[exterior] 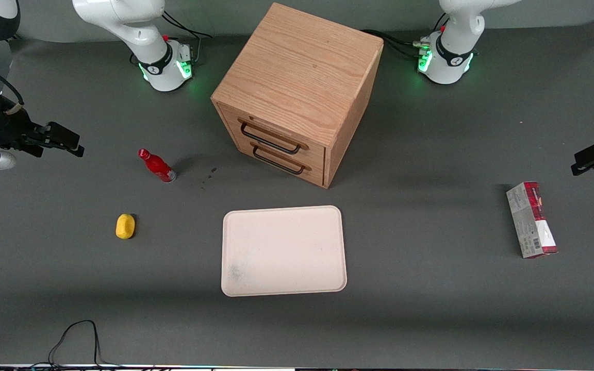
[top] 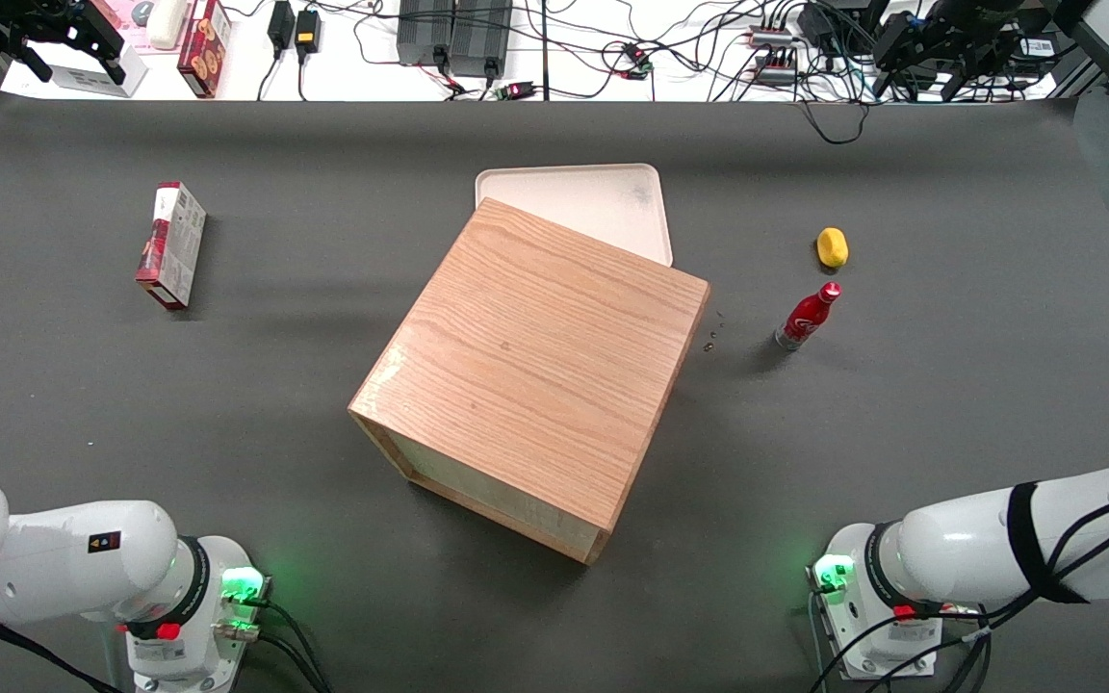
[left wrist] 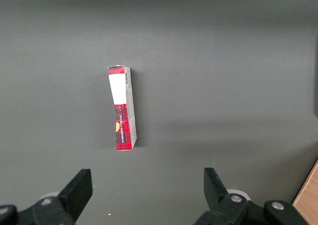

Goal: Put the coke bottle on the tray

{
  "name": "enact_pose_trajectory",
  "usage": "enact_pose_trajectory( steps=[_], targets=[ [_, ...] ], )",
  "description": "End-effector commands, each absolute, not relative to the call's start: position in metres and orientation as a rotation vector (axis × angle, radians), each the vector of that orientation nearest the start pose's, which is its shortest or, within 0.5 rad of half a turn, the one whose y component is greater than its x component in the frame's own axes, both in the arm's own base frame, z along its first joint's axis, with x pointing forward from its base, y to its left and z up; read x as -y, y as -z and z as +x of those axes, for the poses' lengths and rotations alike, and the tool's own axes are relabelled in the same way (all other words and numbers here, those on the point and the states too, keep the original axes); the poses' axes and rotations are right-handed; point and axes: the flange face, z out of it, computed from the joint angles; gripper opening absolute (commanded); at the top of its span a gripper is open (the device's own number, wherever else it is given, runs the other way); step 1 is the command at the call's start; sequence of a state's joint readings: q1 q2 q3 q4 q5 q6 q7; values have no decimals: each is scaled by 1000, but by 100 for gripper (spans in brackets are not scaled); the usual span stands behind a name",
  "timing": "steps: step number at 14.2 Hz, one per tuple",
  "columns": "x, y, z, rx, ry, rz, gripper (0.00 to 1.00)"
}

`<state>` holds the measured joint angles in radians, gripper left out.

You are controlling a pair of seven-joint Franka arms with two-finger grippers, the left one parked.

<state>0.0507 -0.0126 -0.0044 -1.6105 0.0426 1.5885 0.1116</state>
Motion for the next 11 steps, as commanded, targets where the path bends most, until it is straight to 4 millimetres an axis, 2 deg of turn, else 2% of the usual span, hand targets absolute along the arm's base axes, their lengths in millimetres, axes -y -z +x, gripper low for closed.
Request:
enact_pose_trajectory(
  steps=[1, 6, 11],
  targets=[
    [-24, -614, 553, -83, -51, -3099, 100],
    [-20, -618, 553, -88, -51, -3097, 100],
    [-24, -620, 550, -101, -66, -3099, 100]
  ],
)
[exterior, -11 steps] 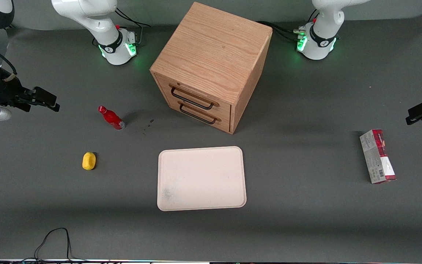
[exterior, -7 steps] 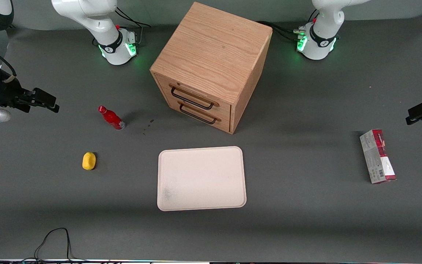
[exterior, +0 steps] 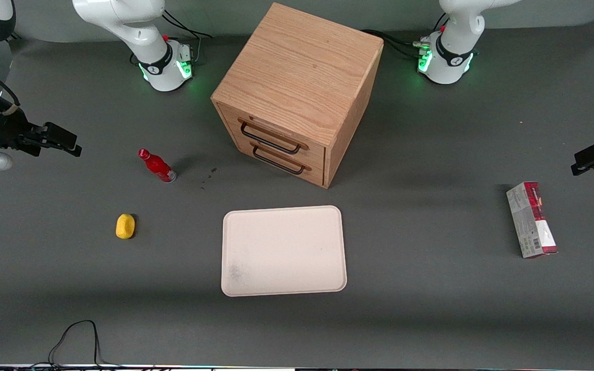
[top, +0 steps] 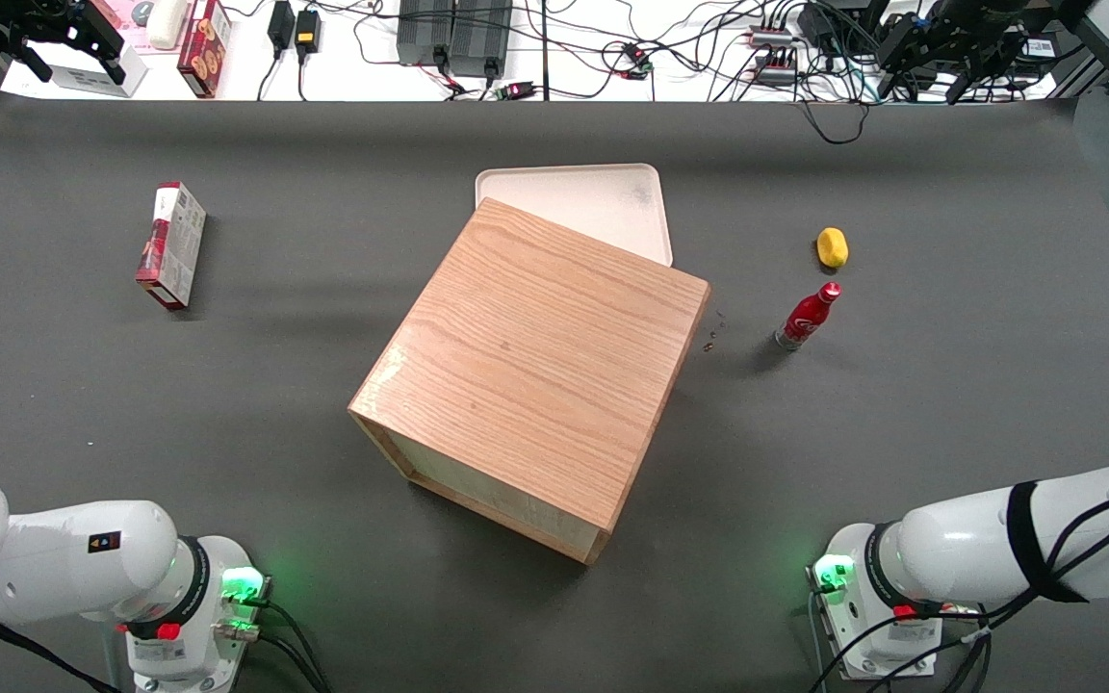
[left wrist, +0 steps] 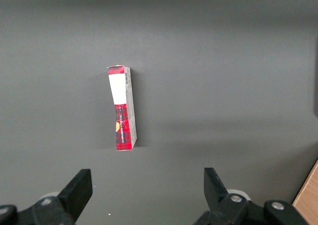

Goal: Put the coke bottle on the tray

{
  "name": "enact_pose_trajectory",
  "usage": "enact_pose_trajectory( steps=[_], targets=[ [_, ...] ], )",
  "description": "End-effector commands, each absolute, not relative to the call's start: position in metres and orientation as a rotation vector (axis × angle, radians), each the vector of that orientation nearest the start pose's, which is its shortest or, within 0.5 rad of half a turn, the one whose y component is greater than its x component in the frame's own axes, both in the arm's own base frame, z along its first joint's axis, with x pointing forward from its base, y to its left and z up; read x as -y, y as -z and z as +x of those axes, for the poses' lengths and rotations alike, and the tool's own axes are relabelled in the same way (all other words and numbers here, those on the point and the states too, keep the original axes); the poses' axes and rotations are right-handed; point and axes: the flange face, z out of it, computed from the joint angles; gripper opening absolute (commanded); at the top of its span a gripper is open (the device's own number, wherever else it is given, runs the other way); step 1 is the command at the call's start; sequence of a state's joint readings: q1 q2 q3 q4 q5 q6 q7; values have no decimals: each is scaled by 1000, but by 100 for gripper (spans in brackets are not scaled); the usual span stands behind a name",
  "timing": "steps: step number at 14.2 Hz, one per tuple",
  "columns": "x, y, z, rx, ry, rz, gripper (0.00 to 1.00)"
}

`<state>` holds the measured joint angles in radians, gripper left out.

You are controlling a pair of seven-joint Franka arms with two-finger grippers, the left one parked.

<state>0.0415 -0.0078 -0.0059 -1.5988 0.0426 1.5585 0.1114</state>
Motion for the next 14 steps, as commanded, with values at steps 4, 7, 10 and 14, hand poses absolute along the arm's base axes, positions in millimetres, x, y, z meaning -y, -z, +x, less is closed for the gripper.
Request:
enact_pose_trajectory(
  steps=[4, 7, 10, 14],
  targets=[
    [-31, -627, 546, -83, -64, -3098, 100],
    [-27, -628, 539, -72, -111, -3099, 100],
    [-26, -637, 516, -69, -114, -3098, 100],
    [-27, -636, 447, -47, -97, -3099, 100]
  ],
)
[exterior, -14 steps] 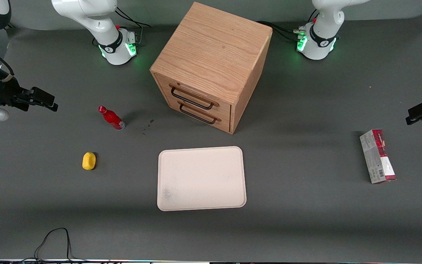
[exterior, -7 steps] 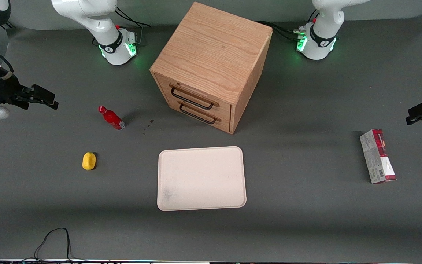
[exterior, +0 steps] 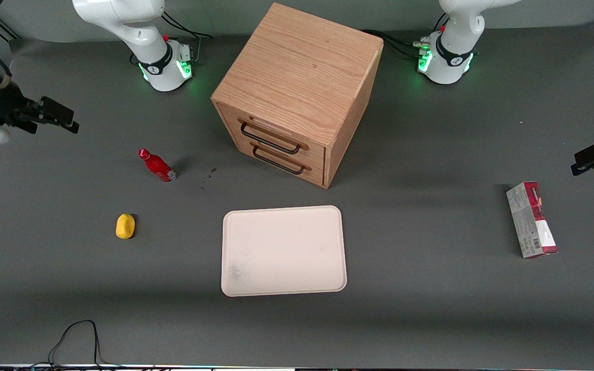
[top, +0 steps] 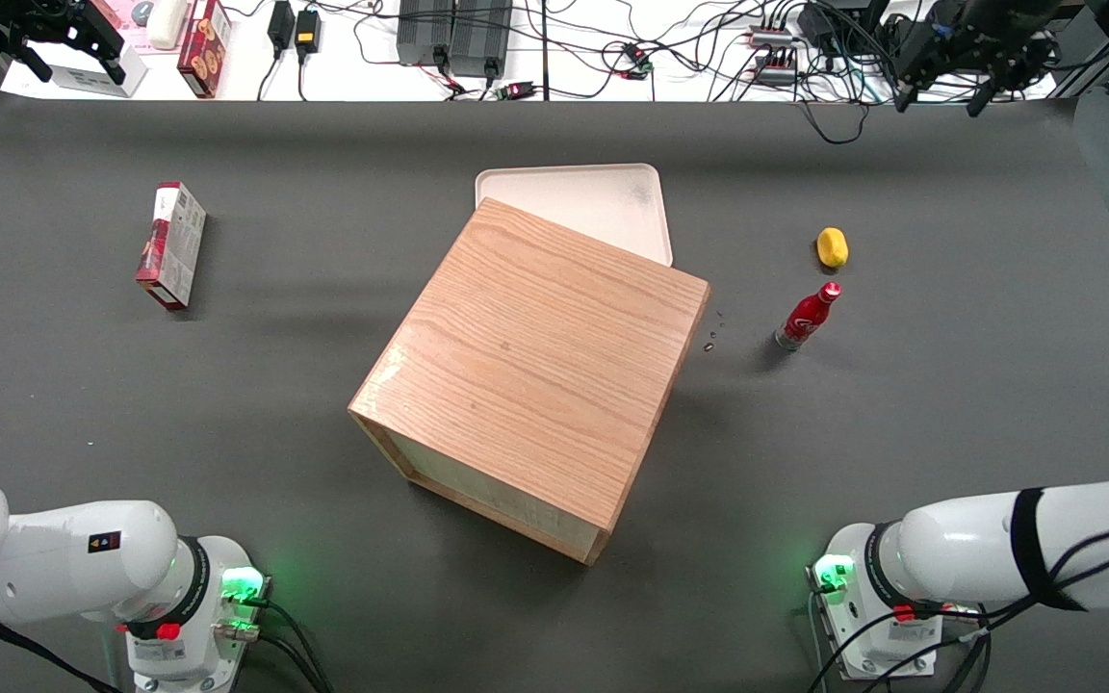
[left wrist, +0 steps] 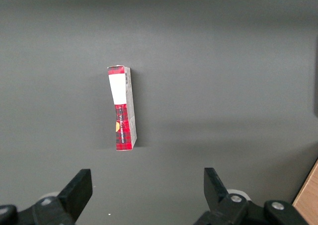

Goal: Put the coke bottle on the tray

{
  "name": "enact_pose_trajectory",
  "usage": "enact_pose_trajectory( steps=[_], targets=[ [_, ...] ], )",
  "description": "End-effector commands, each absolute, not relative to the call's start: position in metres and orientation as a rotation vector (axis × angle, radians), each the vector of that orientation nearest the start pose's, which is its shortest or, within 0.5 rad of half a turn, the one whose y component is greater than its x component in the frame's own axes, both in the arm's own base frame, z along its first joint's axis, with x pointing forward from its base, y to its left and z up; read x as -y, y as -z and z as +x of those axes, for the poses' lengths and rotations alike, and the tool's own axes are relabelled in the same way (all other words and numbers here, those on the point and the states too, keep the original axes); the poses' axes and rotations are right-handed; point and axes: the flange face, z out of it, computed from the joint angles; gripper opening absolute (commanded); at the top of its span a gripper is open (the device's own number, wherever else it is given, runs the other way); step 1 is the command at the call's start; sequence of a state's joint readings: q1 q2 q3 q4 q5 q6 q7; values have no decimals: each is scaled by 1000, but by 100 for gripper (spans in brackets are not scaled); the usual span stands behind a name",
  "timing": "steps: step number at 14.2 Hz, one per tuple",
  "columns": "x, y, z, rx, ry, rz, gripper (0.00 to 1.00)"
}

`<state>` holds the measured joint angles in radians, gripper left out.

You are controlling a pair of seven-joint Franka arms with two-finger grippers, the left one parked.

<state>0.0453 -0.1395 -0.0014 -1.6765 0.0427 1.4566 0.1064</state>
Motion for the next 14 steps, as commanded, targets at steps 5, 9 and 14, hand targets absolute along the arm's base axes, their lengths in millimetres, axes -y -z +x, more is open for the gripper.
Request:
enact_pose_trajectory(
  steps=[5, 9, 14],
  targets=[
    [-26, -625, 397, -41, -71, -3101, 100],
    [-25, -626, 392, -43, -59, -3100, 100],
    [-25, -610, 400, -48, -78, -3101, 100]
  ],
)
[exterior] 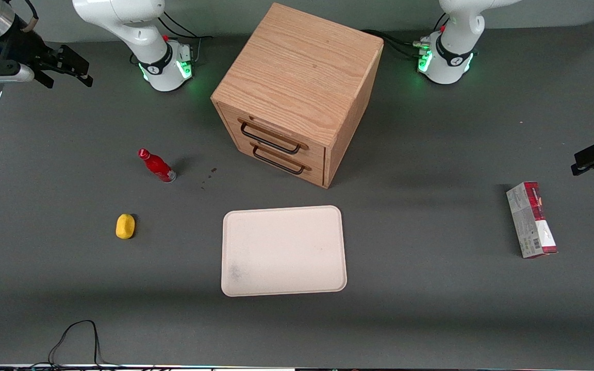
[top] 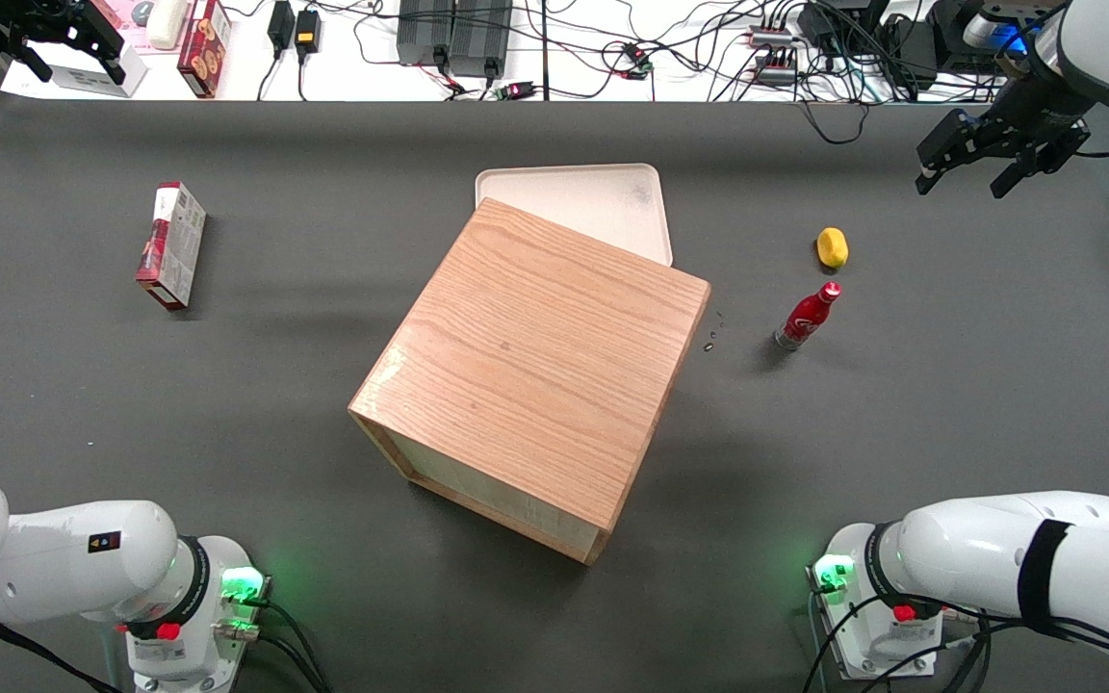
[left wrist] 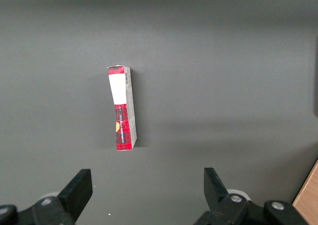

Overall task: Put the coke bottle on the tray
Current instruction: 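Move the open right gripper over the red Coca-Cola bottle, then lower the right gripper and close it around the bottle's body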

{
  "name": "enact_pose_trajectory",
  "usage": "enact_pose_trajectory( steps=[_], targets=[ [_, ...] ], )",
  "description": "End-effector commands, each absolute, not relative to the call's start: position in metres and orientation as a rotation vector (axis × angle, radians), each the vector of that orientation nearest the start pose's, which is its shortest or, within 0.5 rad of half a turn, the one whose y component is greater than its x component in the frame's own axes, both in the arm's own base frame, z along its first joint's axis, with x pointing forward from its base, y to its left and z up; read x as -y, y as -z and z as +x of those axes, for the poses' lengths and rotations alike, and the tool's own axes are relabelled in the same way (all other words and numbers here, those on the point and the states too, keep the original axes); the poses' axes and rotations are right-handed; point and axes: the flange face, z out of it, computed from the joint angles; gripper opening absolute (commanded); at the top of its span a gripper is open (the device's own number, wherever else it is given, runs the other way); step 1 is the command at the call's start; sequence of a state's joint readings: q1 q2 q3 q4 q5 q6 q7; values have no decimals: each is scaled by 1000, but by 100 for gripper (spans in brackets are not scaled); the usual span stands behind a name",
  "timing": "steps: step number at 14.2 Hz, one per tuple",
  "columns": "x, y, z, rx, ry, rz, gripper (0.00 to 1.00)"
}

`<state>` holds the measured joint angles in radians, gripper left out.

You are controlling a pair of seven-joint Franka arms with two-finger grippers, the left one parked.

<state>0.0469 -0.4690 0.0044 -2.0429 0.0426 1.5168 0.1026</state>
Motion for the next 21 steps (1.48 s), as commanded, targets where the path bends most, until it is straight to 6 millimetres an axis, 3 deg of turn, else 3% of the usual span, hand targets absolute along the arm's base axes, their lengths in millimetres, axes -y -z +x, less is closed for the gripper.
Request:
enact_pose_trajectory(
  steps=[1, 9, 13, 18, 21],
  targets=[
    [-25, -596, 401, -51, -64, -3100, 100],
    [-33, -483, 403, -26, -6, -3109, 100],
    [-33, -429, 414, -34, 11, -3112, 100],
    [-41, -381, 432, -9, 14, -3118, 100],
    [-42, -358, 422, 26, 0, -3139, 100]
  ],
)
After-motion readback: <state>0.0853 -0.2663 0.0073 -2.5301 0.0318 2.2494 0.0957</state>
